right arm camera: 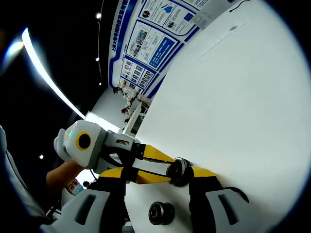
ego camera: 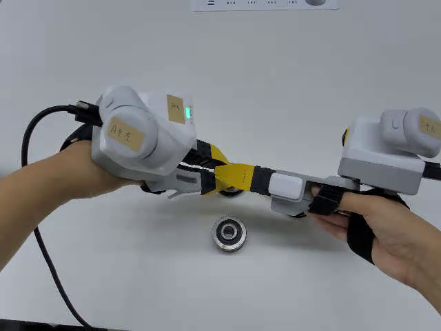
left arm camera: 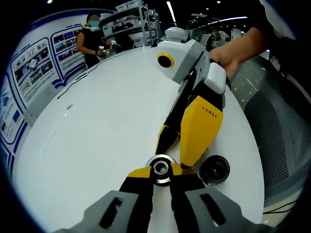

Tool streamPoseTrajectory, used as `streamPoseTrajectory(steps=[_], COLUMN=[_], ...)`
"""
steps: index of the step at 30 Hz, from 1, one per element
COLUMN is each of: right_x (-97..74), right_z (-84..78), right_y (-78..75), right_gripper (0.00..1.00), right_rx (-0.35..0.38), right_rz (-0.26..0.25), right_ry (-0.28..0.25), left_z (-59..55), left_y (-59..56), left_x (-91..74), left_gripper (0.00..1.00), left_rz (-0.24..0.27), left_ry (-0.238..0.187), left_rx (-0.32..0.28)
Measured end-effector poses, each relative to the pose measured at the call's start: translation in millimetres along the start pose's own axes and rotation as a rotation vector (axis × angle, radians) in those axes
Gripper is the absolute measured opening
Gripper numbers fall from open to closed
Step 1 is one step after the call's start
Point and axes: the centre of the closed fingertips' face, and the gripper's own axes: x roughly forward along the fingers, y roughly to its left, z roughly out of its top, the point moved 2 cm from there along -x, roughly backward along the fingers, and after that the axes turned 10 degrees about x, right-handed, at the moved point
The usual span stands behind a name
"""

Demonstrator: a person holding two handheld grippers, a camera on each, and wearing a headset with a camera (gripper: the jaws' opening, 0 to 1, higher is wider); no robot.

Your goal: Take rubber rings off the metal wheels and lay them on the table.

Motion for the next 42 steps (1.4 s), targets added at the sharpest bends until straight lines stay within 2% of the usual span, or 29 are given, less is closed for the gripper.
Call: streamPoseTrajectory(steps=[12, 21, 23, 29, 33, 34, 38, 42], right_x=[-4.8, -3.4, -2.0, -4.8, -5.4, -5.2, -5.2, -5.2], right_z=[-0.4, -3.3, -4.3, 0.8, 1.6, 2.1, 1.6, 1.0], right_y=[1.9, 0.2, -2.9, -16.4, -25.6, -27.2, -27.3, -32.1], right_gripper=[0.52, 0.51, 0.48, 0.30, 0.14, 0.12, 0.09, 0.04], right_rx=[0.001, 0.020, 0.025, 0.067, 0.091, 0.112, 0.091, 0.078], right_rz=[0.000, -0.003, -0.011, -0.052, -0.090, -0.093, -0.105, -0.149], right_ry=[-0.017, -0.007, -0.003, -0.023, -0.027, -0.030, -0.024, -0.012], left_z=[0.0, -0.5, -0.5, -0.7, -0.9, -0.9, -1.0, -1.5], left_y=[0.3, 0.3, 0.4, 0.4, 0.3, 0.3, 0.1, 0.2], left_x=[0.0, 0.1, 0.1, 0.4, 0.6, 0.6, 0.8, 0.7], left_gripper=[0.12, 0.12, 0.12, 0.12, 0.12, 0.12, 0.12, 0.12], left_rz=[-0.001, -0.001, -0.002, -0.002, -0.003, -0.004, -0.004, -0.004], left_ry=[0.002, 0.003, 0.003, 0.005, 0.004, 0.005, 0.005, 0.005], left_rx=[-0.007, -0.009, -0.009, -0.008, -0.008, -0.007, -0.006, -0.005])
